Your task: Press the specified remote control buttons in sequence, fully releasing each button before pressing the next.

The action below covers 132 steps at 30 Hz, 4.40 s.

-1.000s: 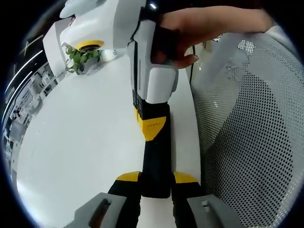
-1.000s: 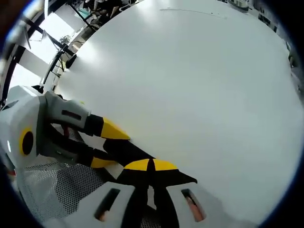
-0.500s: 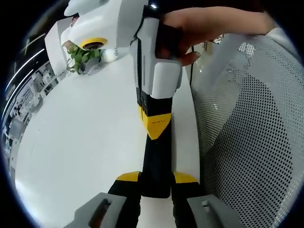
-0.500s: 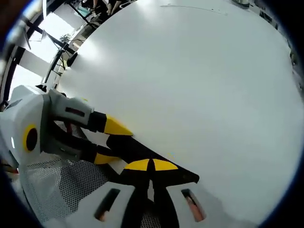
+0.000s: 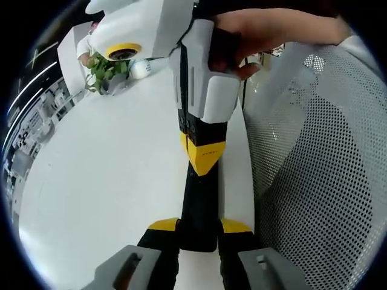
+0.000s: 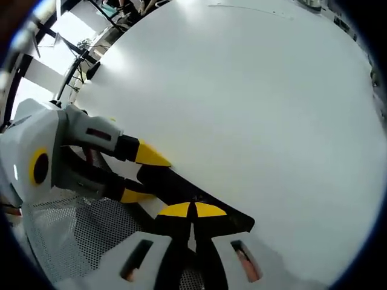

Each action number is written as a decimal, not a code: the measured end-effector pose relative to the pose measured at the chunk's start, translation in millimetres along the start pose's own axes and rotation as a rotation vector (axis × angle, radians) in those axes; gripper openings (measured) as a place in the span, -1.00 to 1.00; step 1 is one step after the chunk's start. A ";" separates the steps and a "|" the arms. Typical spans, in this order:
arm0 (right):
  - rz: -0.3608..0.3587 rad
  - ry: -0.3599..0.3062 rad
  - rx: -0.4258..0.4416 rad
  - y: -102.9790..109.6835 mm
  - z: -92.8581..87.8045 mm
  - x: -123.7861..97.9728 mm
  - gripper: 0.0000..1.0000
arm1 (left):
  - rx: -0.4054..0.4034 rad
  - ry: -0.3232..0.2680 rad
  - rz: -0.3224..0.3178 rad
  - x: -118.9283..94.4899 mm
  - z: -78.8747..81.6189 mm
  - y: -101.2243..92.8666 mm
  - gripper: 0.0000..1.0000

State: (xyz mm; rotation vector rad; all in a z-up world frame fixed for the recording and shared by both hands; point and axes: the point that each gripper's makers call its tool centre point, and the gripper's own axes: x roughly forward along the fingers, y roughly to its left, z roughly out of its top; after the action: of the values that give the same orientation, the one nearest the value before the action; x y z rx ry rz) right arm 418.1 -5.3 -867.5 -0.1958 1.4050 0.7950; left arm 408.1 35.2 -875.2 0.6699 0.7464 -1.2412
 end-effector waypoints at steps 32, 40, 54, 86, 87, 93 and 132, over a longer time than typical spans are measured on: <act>0.002 0.068 -0.059 3.5 -11.4 2.5 -1.00 | 0.000 -0.006 0.001 0.0 1.4 -0.5 -0.51; 0.008 0.066 -0.053 3.7 -11.1 2.5 -1.00 | -0.001 -0.005 -0.001 0.2 1.5 -0.3 -0.51; 0.017 0.070 -0.078 6.1 -13.2 3.0 -1.00 | 0.002 -0.006 0.003 0.2 1.4 -0.2 -0.51; 0.060 0.002 -0.006 9.0 0.0 -1.8 -1.00 | -0.018 -0.016 0.002 0.3 1.4 -1.1 -0.51; 0.058 0.003 -0.007 9.3 -0.1 -1.2 -1.00 | -0.018 -0.016 0.002 0.3 1.3 -1.1 -0.51; 0.031 0.002 -0.032 9.1 2.0 3.6 -1.00 | -0.017 -0.014 0.001 0.3 1.4 -1.0 -0.51; 0.052 -0.008 0.009 10.3 3.3 6.3 -1.00 | -0.020 -0.005 -0.007 1.3 1.2 -0.9 -0.51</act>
State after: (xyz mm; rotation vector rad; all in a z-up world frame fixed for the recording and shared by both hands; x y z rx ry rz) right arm 414.4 6.5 -869.3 -0.1492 1.4107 0.8312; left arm 407.6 33.4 -875.6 0.6483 0.7569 -1.2392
